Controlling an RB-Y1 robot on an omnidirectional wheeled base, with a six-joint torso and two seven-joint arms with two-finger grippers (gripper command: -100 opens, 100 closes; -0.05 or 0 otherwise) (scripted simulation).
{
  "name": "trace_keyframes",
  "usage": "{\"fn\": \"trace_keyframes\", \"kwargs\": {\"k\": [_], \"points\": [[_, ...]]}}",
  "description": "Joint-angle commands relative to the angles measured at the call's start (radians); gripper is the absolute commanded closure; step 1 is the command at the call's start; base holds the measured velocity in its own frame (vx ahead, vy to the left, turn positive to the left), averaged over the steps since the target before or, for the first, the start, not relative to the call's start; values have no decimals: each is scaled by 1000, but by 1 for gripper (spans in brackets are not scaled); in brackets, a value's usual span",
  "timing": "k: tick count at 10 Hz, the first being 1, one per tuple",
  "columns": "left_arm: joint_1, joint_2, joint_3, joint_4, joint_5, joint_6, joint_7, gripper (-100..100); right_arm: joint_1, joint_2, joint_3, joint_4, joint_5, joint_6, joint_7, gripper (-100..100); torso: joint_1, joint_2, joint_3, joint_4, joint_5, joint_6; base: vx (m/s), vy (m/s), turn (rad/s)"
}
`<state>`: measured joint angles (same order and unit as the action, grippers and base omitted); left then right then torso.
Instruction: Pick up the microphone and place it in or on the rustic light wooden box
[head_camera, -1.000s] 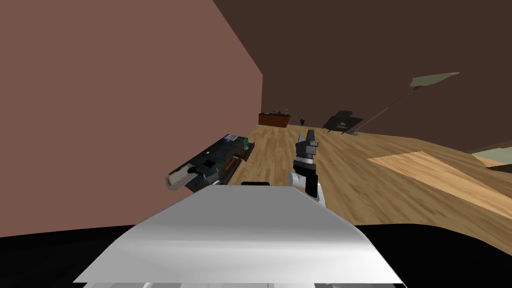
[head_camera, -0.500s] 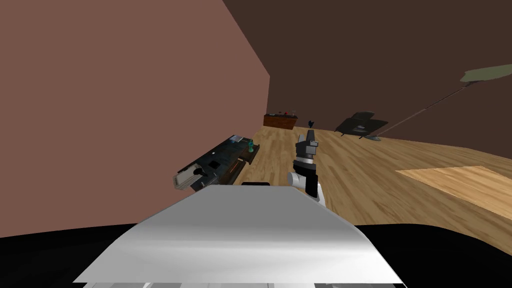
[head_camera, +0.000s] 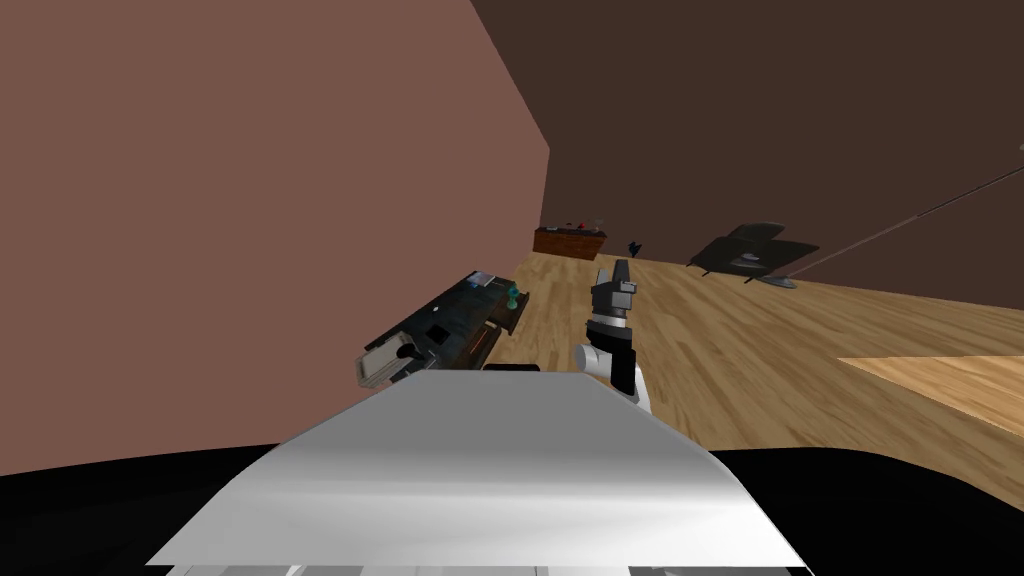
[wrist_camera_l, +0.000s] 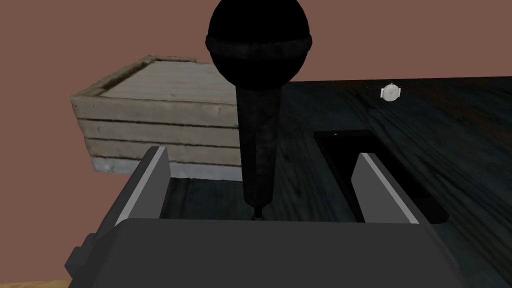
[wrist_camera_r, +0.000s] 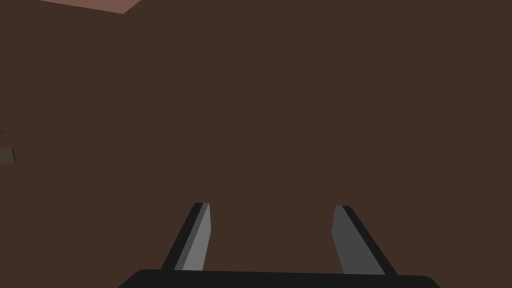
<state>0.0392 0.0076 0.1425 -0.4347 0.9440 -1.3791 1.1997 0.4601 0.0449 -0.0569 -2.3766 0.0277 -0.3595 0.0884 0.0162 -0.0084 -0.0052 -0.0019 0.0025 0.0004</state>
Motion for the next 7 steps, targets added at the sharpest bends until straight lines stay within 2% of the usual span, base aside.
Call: {"fn": "trace_keyframes", "kwargs": {"k": [1,2,3,4,5,7], "points": [[-5,-4,8,-2,7,-5,9,-100,0,0,0,0,0,0,0,0,0,0,0,0,0,0,117,277,17],[-4,-3,5,1,5,-5,8,-100,0,0,0,0,0,0,0,0,5,1,1,0,1,0,44,130,-16],[-4,-3,6,0,5,-5,8,0,0,0,0,0,0,0,0,0,-3,5,3,1,0,0,10,24,-2],[-33,8,15,-16,2,26,-23,-100,0,0,0,0,0,0,0,0,-10,8,4,1,-2,0,-28,25,85],[-33,8,15,-16,2,26,-23,-100,0,0,0,0,0,0,0,0,-11,10,6,2,-2,0,-35,18,49],[-61,18,25,-32,-2,56,-53,-100,0,0,0,0,0,0,0,0,-12,11,6,2,-2,0,-35,13,46]]}}
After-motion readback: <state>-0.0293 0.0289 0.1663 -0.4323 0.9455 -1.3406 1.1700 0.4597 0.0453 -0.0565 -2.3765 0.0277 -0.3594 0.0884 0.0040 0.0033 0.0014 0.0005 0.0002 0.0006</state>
